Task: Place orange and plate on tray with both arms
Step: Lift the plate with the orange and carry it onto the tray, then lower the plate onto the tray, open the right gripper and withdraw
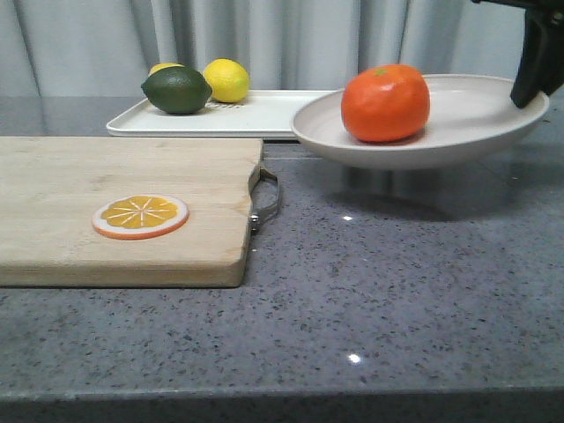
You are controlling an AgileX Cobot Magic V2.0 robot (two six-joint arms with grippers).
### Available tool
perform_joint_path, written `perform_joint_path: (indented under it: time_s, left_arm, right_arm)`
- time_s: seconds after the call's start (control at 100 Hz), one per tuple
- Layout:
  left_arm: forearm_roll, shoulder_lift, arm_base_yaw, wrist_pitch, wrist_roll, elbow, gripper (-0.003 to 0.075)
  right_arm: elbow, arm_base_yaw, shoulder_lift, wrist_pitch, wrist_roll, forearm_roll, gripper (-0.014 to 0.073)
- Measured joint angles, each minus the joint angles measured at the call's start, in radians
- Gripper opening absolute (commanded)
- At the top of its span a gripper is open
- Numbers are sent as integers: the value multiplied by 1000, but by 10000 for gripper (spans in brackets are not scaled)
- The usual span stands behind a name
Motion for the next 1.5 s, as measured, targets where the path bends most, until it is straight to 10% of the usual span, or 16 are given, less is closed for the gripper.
perform_joint_path:
  time_s: [1.04, 1.5]
  left_arm:
    - [0, 0, 0, -18, 0, 0, -19]
    - [0, 0, 0, -75, 0, 0, -19]
  right_arm:
    - [-1092, 0, 766, 227, -34, 213, -49]
    - [-1219, 4, 918, 211, -19, 237, -49]
